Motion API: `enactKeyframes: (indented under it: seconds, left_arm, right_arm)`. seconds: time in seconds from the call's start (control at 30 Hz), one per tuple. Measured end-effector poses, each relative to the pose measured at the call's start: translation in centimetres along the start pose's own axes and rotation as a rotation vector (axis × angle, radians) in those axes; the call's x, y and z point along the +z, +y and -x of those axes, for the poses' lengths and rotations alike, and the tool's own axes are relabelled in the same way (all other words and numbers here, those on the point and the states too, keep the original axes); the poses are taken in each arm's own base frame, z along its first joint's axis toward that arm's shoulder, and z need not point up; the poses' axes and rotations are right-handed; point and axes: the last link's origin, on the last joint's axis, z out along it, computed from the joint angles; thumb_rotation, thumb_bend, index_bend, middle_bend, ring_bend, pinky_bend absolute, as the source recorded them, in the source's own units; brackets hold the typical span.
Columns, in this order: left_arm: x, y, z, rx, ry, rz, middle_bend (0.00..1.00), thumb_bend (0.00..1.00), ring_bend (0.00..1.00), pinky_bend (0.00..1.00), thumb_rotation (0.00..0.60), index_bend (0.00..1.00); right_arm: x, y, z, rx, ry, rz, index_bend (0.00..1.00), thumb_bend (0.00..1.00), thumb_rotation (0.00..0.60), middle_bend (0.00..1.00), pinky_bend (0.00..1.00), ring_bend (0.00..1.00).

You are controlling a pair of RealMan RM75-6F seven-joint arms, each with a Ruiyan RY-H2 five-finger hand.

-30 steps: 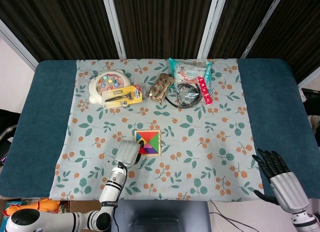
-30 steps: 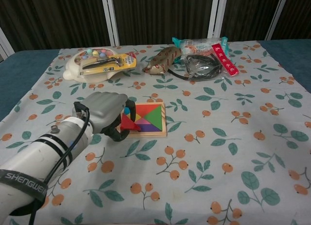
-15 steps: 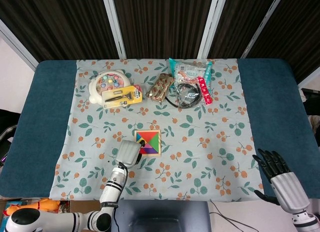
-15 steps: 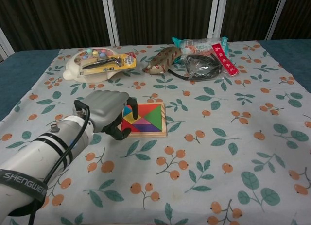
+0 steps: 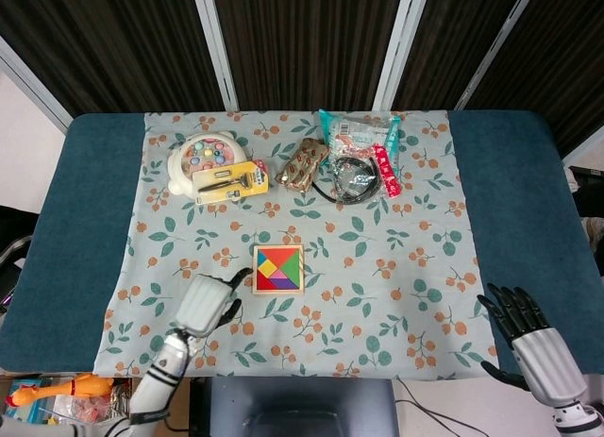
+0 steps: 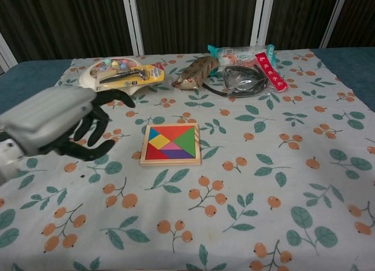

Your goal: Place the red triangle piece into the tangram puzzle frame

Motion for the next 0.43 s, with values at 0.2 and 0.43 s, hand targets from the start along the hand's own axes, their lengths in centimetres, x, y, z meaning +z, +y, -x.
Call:
enactKeyframes:
  seconds: [0.2, 0.43]
  left_arm:
    - [-7.2, -7.2, -0.8, -0.114, 0.095, -0.066, 0.0, 0.38, 0.0, 0.09, 0.6, 0.0]
    - [-12.8, -12.3, -1.7, -0.17, 0.152, -0.077, 0.0, 0.38, 0.0, 0.07, 0.6, 0.0]
  right_arm:
    - [0.1, -0.4, 0.4, -0.016, 0.002, -0.001, 0.0, 0.15, 0.6, 0.0, 0.0, 0.0]
    - [0.8, -0.9, 1.1, -0.046, -0.019, 0.007, 0.0, 0.15, 0.6, 0.0, 0.0, 0.0]
